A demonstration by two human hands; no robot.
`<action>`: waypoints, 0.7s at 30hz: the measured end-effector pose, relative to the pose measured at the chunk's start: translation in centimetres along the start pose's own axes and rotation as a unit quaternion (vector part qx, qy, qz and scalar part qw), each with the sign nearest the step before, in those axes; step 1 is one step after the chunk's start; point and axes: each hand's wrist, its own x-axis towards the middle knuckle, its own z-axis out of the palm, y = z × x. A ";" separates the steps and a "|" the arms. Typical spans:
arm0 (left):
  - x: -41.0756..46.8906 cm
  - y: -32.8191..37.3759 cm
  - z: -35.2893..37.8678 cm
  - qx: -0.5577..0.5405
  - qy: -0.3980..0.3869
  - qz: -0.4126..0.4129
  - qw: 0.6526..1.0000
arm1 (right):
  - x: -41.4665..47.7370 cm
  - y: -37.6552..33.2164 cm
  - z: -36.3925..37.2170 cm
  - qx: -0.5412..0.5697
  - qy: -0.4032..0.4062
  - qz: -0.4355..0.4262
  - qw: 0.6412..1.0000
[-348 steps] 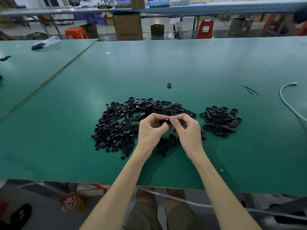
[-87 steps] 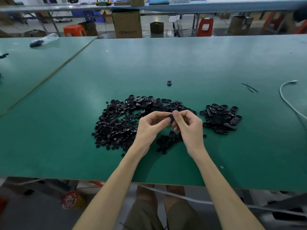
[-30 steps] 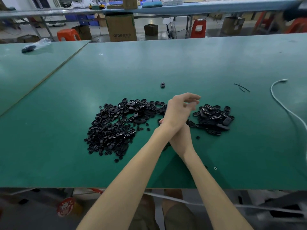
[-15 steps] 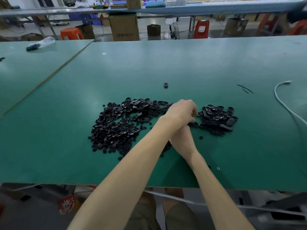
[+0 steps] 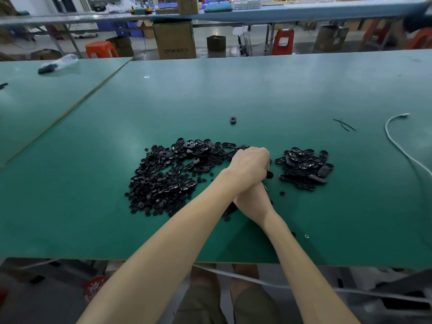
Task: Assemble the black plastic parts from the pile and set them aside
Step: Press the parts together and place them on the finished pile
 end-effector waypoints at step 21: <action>-5.4 -8.0 -1.0 -0.409 0.148 -0.118 0.893 | -0.1 0.3 -0.3 0.322 0.094 0.021 0.942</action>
